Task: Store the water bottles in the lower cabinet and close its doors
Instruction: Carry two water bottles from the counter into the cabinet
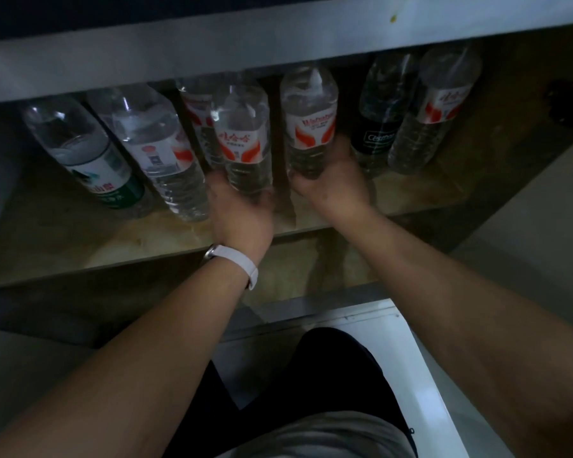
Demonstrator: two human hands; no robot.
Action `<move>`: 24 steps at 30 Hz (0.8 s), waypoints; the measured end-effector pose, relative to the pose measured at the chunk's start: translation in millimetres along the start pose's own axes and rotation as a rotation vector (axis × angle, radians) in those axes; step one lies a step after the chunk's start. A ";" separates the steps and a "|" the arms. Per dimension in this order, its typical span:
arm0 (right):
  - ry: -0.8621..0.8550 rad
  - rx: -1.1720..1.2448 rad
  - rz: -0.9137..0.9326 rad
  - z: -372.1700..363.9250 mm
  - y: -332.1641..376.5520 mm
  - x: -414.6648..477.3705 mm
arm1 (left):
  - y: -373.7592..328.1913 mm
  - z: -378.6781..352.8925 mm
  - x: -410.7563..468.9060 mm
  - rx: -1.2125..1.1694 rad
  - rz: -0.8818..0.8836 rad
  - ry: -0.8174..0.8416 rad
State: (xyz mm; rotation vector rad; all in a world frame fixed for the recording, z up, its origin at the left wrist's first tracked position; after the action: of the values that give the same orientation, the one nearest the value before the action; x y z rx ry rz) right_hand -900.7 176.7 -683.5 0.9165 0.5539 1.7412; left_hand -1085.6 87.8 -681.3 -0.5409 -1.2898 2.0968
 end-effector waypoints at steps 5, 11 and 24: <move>-0.013 -0.030 0.058 13.1 4.9 -9.0 | -5.8 -10.1 -2.5 -0.028 -0.010 0.035; 0.011 0.059 0.065 9.2 5.8 -11.6 | -3.5 -18.5 7.0 -0.004 -0.019 0.069; -0.051 0.045 -0.016 0.4 -4.0 -0.7 | -10.8 -43.1 22.5 0.124 -0.016 -0.028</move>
State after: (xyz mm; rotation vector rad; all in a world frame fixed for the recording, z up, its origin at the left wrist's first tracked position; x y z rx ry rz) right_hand -898.0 177.4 -686.4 0.9824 0.5677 1.6923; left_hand -1072.1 134.7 -691.2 -0.4478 -1.1666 2.1613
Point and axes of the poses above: each hand's wrist, its own x-axis towards the middle knuckle, its own z-axis out of the back of the hand, y = z × x, the point moved 9 cm from there along x, towards the middle knuckle, and after that the axes turned 15 degrees about z, right-handed, at the moved point
